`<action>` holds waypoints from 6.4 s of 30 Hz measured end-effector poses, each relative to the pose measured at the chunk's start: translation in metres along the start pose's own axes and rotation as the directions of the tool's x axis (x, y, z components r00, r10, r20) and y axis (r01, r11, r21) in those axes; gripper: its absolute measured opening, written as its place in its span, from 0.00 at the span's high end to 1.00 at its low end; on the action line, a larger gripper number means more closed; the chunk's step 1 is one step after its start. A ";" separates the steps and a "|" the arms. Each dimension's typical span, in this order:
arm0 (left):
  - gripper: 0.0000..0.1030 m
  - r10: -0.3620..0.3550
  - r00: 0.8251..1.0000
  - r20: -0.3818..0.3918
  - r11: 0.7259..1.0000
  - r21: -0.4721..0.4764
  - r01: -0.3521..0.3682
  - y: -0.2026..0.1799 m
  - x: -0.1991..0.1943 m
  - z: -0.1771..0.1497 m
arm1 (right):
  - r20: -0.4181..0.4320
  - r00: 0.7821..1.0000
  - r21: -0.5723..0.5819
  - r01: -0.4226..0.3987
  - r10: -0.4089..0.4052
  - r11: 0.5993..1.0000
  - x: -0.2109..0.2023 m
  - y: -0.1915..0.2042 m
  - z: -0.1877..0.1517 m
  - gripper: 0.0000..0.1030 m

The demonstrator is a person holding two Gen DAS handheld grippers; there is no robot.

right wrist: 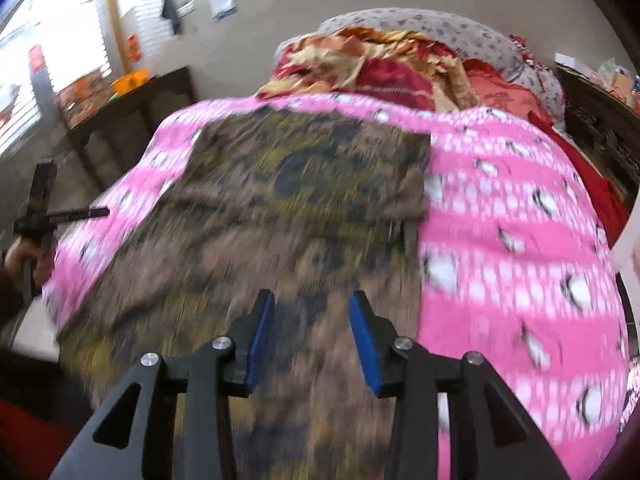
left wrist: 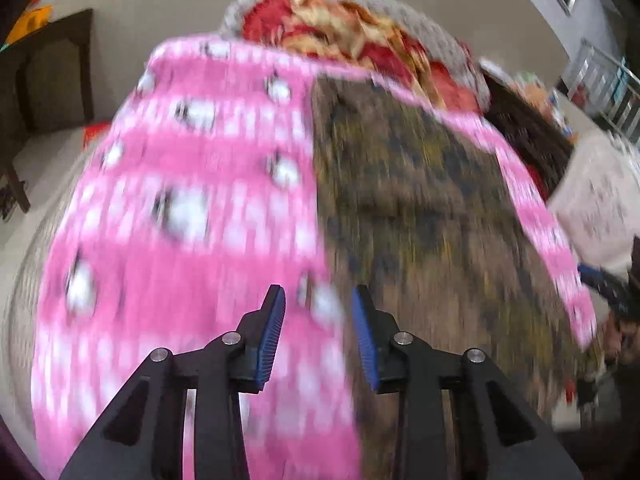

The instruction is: Fold small clothes

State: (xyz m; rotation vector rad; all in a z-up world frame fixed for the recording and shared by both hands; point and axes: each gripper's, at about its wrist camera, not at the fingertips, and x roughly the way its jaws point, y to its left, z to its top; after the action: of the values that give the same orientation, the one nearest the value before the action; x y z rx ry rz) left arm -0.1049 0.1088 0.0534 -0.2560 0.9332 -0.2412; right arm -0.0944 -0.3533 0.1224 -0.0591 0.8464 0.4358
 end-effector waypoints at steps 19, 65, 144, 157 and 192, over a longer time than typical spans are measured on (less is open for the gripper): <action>0.84 -0.392 0.893 -0.223 0.917 -0.172 0.360 -0.020 0.004 -0.104 | 0.079 0.994 0.161 0.059 -0.073 0.985 -0.055 -0.019 -0.105 0.59; 1.00 -0.233 0.964 0.131 0.972 0.009 0.233 -0.052 -0.100 -0.095 | 0.428 0.792 0.194 -0.551 0.436 0.812 -0.114 -0.018 -0.114 0.95; 0.83 0.108 0.991 -0.081 0.965 0.248 -0.084 -0.100 0.160 0.116 | -0.230 0.958 0.111 0.199 -0.169 0.974 0.164 -0.063 0.090 0.63; 0.90 0.176 0.976 0.132 0.981 -0.107 -0.162 -0.045 0.156 0.174 | 0.121 0.933 0.287 0.293 -0.338 0.912 0.138 -0.072 0.136 0.52; 0.87 0.017 0.996 0.091 0.996 -0.089 -0.009 -0.105 0.215 0.146 | -0.056 0.947 0.253 0.320 -0.316 0.913 0.224 -0.017 0.122 0.09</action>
State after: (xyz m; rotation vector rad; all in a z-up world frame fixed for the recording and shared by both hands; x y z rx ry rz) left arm 0.1271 -0.0407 0.0071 -0.3394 0.8557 -0.1748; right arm 0.1292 -0.2630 0.0364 0.0420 0.8836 0.0156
